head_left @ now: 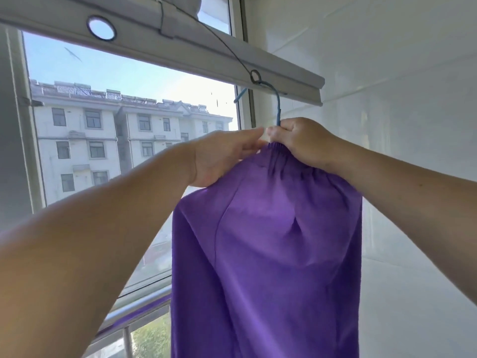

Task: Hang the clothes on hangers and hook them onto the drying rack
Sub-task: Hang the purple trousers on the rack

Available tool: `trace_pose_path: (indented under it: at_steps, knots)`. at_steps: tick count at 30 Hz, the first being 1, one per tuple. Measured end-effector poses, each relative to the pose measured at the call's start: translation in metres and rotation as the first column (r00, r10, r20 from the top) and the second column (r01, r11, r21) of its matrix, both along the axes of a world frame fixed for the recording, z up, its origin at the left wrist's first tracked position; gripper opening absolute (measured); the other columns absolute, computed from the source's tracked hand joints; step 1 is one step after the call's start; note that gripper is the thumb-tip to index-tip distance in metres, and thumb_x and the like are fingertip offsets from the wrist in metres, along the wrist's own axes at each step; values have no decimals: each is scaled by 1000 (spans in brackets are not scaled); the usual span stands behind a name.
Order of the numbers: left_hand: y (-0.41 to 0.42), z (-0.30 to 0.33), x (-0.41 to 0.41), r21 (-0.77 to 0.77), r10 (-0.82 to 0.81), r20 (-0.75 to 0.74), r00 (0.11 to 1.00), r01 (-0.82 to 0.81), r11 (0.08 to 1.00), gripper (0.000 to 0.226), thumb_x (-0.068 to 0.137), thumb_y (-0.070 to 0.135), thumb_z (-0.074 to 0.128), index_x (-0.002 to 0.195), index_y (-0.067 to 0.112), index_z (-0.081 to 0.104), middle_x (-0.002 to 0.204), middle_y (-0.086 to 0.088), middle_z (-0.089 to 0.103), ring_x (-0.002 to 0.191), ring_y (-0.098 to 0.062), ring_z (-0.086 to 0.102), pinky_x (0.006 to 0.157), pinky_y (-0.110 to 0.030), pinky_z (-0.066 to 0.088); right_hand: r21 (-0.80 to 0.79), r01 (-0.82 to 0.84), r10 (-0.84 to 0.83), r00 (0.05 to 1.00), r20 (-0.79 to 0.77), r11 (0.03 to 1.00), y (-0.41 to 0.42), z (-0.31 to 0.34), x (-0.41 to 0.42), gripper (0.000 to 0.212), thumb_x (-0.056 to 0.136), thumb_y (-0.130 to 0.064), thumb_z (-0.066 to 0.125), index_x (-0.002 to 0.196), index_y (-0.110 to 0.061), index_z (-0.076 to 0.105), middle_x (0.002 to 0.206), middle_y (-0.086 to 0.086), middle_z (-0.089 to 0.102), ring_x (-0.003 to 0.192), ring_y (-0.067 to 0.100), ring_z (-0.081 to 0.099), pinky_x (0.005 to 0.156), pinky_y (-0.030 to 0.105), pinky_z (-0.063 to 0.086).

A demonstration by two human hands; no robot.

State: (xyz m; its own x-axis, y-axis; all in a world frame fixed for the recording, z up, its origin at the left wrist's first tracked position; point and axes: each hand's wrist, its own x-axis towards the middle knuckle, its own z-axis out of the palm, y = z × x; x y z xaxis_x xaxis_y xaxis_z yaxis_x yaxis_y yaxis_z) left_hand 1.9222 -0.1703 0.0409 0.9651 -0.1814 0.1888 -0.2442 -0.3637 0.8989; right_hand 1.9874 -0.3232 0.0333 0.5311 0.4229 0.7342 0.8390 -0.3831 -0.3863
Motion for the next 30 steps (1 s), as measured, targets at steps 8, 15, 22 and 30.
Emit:
trace_pose_path:
  at_steps: [8, 15, 22, 30]
  knots:
    - [17, -5, 21, 76, 4, -34, 999, -1, 997, 36, 92, 43, 43, 101, 16, 65, 101, -2, 69, 90, -12, 65, 85, -24, 52, -29, -48, 49, 999, 10, 998, -5, 3, -5, 38, 96, -34, 43, 84, -1, 59, 78, 4, 51, 67, 10, 46, 64, 24, 34]
    - [42, -13, 20, 154, -80, -89, 993, 93, 984, 32, 89, 38, 47, 95, 19, 73, 100, 0, 71, 97, -18, 65, 88, -31, 50, -6, -84, 83, 995, -63, 996, -12, 6, 1, 37, 94, -33, 46, 60, -19, 53, 46, -17, 50, 46, -5, 45, 52, 8, 35]
    - [49, 17, -7, 506, 124, 709, 694, -623, 597, 56, 91, 45, 42, 45, 12, 41, 45, -2, 39, 42, -13, 38, 43, -9, 33, -138, 147, -143, 989, 35, 980, 0, 10, 18, 35, 94, -34, 46, 68, -12, 42, 63, 3, 37, 55, 14, 34, 52, 28, 28]
    - [22, 18, -1, 621, -160, 783, 601, -746, 241, 48, 82, 58, 45, 52, 23, 34, 53, 3, 42, 53, -14, 41, 57, -31, 39, -125, 230, -217, 970, 111, 965, 24, 11, 38, 34, 92, -36, 45, 76, -10, 60, 77, 7, 60, 73, 23, 55, 68, 34, 39]
